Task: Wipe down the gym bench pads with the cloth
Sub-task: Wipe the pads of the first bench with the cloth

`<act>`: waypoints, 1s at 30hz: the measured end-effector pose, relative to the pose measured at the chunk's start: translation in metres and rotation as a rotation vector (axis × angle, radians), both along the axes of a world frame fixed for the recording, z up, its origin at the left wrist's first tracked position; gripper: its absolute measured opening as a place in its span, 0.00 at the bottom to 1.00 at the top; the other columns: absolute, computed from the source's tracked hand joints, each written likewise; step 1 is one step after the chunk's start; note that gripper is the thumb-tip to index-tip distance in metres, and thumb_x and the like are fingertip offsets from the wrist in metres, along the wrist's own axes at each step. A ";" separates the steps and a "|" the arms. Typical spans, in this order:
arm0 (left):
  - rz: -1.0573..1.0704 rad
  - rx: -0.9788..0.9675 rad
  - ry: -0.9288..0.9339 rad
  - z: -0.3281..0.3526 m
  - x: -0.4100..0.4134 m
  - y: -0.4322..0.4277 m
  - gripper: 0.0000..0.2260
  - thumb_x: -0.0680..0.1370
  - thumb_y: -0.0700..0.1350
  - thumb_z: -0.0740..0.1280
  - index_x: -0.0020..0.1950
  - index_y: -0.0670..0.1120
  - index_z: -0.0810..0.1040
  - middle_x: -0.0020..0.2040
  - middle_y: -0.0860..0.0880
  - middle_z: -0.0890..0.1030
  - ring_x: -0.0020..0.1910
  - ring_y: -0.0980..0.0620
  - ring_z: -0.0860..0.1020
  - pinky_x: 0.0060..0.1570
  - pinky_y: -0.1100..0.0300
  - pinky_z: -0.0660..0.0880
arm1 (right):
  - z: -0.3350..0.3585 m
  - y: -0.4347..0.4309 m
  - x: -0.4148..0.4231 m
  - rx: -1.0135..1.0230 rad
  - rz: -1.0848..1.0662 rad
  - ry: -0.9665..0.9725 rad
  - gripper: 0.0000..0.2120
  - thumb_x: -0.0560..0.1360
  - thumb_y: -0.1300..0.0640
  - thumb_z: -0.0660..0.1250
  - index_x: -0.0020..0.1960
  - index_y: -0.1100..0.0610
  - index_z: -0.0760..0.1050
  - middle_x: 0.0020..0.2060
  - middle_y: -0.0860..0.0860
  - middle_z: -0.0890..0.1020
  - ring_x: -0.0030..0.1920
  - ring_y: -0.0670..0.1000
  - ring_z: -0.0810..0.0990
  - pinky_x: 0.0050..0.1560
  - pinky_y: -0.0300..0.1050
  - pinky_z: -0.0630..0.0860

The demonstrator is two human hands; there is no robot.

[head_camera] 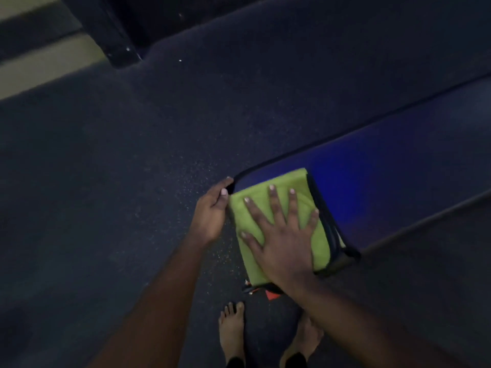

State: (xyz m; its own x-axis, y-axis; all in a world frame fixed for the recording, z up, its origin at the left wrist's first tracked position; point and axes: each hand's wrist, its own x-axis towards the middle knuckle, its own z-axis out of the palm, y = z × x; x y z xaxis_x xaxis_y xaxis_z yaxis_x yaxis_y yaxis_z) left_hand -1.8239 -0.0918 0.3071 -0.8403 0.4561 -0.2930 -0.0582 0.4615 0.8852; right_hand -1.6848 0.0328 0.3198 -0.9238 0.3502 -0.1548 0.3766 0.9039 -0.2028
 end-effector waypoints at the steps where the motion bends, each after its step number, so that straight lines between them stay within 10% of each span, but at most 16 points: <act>1: 0.042 0.050 -0.048 -0.004 -0.004 -0.002 0.16 0.84 0.48 0.57 0.69 0.50 0.76 0.67 0.50 0.78 0.67 0.51 0.75 0.67 0.54 0.71 | -0.002 0.003 -0.029 0.003 0.016 0.013 0.30 0.80 0.30 0.47 0.80 0.32 0.43 0.83 0.49 0.42 0.81 0.62 0.40 0.70 0.80 0.44; 10: 0.033 0.149 -0.265 -0.001 -0.031 -0.010 0.15 0.86 0.45 0.52 0.65 0.48 0.76 0.63 0.49 0.81 0.63 0.52 0.79 0.64 0.51 0.74 | 0.001 0.026 0.011 0.063 -0.395 -0.002 0.29 0.81 0.36 0.49 0.81 0.35 0.47 0.83 0.46 0.47 0.82 0.57 0.48 0.73 0.74 0.53; 18: 0.043 0.168 -0.226 -0.002 -0.037 -0.008 0.14 0.86 0.47 0.53 0.64 0.50 0.76 0.58 0.49 0.83 0.58 0.51 0.81 0.56 0.59 0.78 | -0.005 0.017 -0.078 0.013 -0.139 -0.003 0.27 0.81 0.33 0.45 0.80 0.33 0.49 0.83 0.47 0.47 0.82 0.59 0.42 0.71 0.78 0.44; 26: -0.037 0.017 -0.113 0.001 -0.026 -0.002 0.16 0.84 0.54 0.55 0.62 0.56 0.80 0.59 0.55 0.82 0.61 0.55 0.79 0.65 0.47 0.74 | -0.009 0.023 0.025 0.097 -0.640 0.048 0.29 0.81 0.38 0.49 0.81 0.39 0.54 0.83 0.48 0.53 0.81 0.59 0.52 0.72 0.73 0.56; 30: 0.020 -0.022 -0.053 -0.004 -0.026 0.004 0.13 0.84 0.50 0.57 0.56 0.54 0.82 0.53 0.53 0.84 0.54 0.53 0.81 0.61 0.45 0.76 | -0.010 -0.040 -0.001 0.017 -0.393 0.029 0.30 0.82 0.36 0.50 0.82 0.38 0.47 0.83 0.50 0.45 0.82 0.62 0.43 0.73 0.75 0.47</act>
State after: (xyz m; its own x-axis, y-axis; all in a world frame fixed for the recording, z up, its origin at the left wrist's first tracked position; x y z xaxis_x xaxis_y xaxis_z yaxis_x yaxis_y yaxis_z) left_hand -1.8496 -0.0881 0.3033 -0.8321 0.4325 -0.3472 -0.1144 0.4788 0.8705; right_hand -1.6863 -0.0076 0.3101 -0.7230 0.6800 -0.1222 0.6888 0.6954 -0.2049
